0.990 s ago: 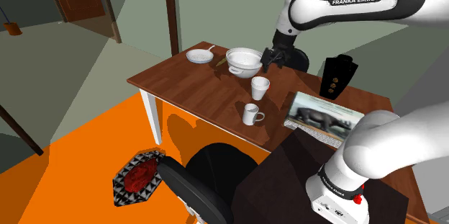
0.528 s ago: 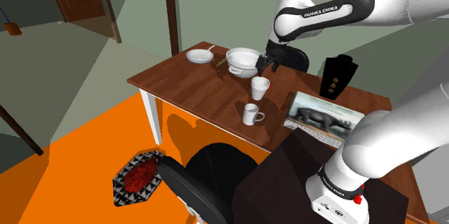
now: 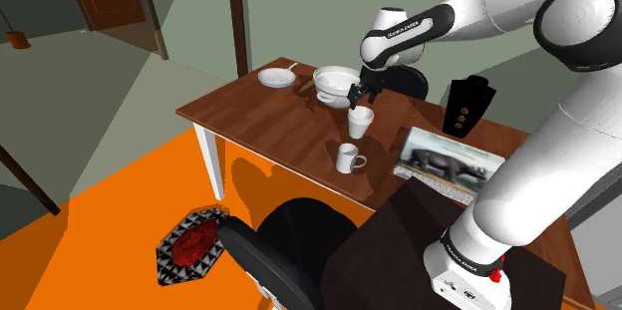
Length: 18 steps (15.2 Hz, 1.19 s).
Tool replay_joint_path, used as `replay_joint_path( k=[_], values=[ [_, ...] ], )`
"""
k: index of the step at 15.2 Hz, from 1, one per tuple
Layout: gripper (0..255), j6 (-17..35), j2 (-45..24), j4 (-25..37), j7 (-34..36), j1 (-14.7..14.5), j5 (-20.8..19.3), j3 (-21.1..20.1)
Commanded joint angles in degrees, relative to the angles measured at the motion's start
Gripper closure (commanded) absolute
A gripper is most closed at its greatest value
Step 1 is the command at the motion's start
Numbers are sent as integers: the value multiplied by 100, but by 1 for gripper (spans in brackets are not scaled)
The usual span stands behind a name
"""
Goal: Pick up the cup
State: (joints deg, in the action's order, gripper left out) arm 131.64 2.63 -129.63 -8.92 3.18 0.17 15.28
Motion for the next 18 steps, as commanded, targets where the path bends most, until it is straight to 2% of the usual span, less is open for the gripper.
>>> replay_joint_path(
  k=[1, 7, 14, 18],
  values=[
    [0, 199, -412, 195, -199, 50, 129, 72],
    [0, 536, -1745, 1119, -769, 309, 621, 121],
    [0, 609, -3298, 2542, -1230, 780, 1049, -12],
    [0, 766, -3525, 2608, -1277, 835, 1114, -62]
  ],
)
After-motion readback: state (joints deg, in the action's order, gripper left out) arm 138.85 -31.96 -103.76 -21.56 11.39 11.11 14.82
